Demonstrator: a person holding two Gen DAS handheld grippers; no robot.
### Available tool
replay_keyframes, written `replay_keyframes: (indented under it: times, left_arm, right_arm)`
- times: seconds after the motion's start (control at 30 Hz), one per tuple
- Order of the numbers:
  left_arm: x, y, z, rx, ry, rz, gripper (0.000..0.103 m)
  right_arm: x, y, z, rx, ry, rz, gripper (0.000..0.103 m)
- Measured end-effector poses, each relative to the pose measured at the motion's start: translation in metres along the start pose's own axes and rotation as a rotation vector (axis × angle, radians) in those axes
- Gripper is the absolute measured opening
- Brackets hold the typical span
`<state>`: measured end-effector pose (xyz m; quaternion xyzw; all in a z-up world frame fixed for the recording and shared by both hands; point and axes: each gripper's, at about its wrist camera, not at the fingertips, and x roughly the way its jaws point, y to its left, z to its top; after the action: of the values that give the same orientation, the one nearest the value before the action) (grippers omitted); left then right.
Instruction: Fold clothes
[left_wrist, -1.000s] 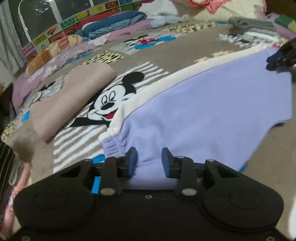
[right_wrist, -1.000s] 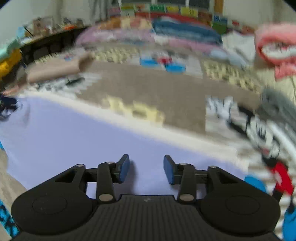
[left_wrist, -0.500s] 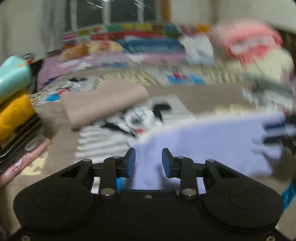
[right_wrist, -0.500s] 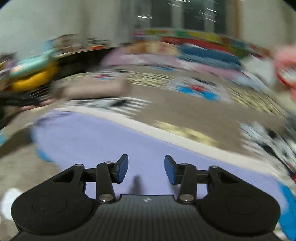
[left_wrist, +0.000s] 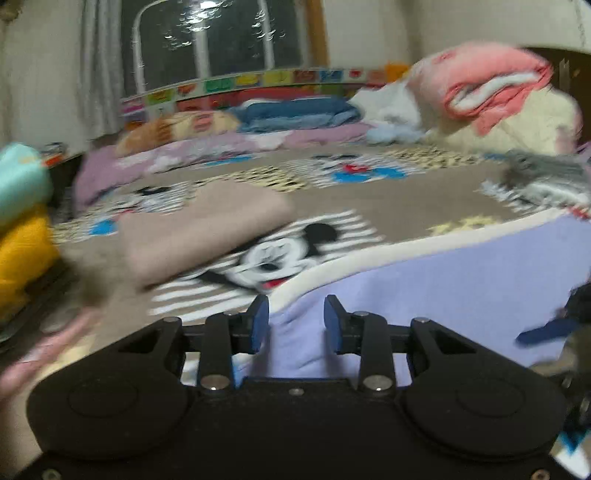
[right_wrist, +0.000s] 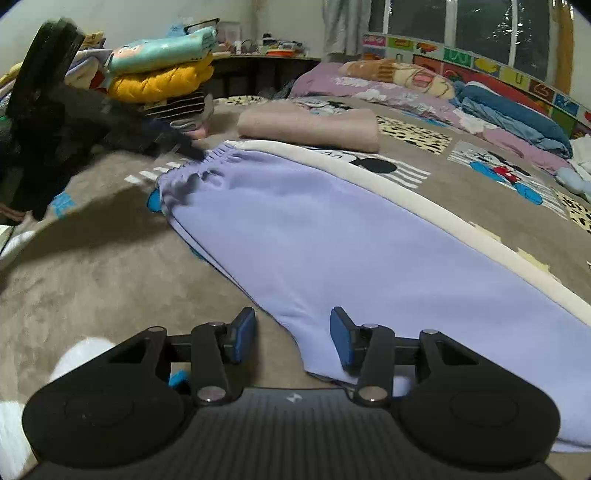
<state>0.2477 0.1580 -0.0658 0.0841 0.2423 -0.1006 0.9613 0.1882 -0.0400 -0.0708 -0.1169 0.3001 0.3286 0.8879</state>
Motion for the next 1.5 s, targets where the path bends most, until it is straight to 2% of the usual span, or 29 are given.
replay_keyframes:
  times: [0.03,0.1,0.17,0.23,0.3,0.4,0.5,0.67,0.73,0.8,0.87,0.9,1.0,1.1,1.2,1.27,1.3,1.33,1.37,1.5]
  left_arm:
    - [0.012,-0.004,-0.003,0.017,0.031,-0.011,0.033]
    - [0.036,-0.009,-0.015,0.064,0.143,0.033,0.035]
    - [0.035,-0.008,-0.013,0.053,0.145,0.026,0.035]
    - [0.027,0.001,-0.009,-0.022,0.108,-0.016,0.041]
    - [0.02,0.01,-0.01,-0.09,0.059,-0.038,0.041]
    - [0.014,0.005,-0.009,-0.081,0.03,-0.017,0.041]
    - [0.011,0.001,-0.008,-0.08,0.016,-0.017,0.041]
    - [0.008,0.002,-0.002,-0.121,-0.044,-0.019,0.041]
    - [0.01,-0.001,0.001,-0.125,-0.05,-0.002,0.042]
    - [0.019,-0.004,0.001,-0.094,0.01,0.017,0.042]
    - [0.037,-0.01,-0.007,-0.033,0.135,0.049,0.042]
    - [0.038,-0.014,-0.009,-0.012,0.133,0.056,0.042]
    - [0.037,-0.016,-0.007,-0.003,0.133,0.068,0.043]
    - [0.027,-0.015,-0.009,-0.012,0.093,0.073,0.043]
    - [0.008,-0.011,-0.003,-0.093,0.038,0.106,0.049]
    - [-0.005,0.001,0.001,-0.232,0.03,0.125,0.053]
    - [-0.011,0.008,0.002,-0.305,0.025,0.134,0.054]
    - [-0.02,0.014,0.003,-0.388,0.014,0.139,0.054]
    - [-0.028,0.02,0.003,-0.467,0.003,0.14,0.056]
    - [-0.063,0.036,-0.014,-0.755,-0.024,0.108,0.057]
  right_arm:
    - [0.0,0.0,-0.002,0.009,-0.009,-0.006,0.049]
    - [0.001,-0.002,-0.004,0.028,-0.017,-0.004,0.049]
    - [-0.001,-0.006,-0.006,0.063,-0.026,0.002,0.049]
    - [-0.009,-0.014,-0.006,0.121,-0.04,0.016,0.049]
    - [-0.022,-0.025,-0.01,0.181,-0.077,0.006,0.049]
    - [-0.044,-0.053,-0.022,0.271,-0.134,-0.053,0.049]
    - [-0.064,-0.096,-0.039,0.365,-0.156,-0.134,0.05]
    - [-0.105,-0.191,-0.083,0.683,-0.276,-0.249,0.052]
    - [-0.11,-0.22,-0.097,0.757,-0.304,-0.27,0.053]
    - [-0.104,-0.237,-0.101,0.765,-0.286,-0.271,0.053]
    - [-0.089,-0.249,-0.102,0.755,-0.191,-0.31,0.05]
    - [-0.083,-0.256,-0.107,0.767,-0.162,-0.298,0.046]
    - [-0.081,-0.259,-0.106,0.763,-0.165,-0.291,0.046]
    - [-0.092,-0.254,-0.108,0.759,-0.215,-0.3,0.049]
    - [-0.114,-0.25,-0.123,0.863,-0.314,-0.3,0.049]
    - [-0.128,-0.25,-0.135,0.944,-0.375,-0.298,0.049]
    - [-0.133,-0.251,-0.142,0.992,-0.405,-0.293,0.056]
    - [-0.137,-0.252,-0.15,1.037,-0.41,-0.289,0.072]
    - [-0.137,-0.254,-0.156,1.075,-0.403,-0.289,0.076]
    - [-0.142,-0.258,-0.179,1.152,-0.449,-0.249,0.073]
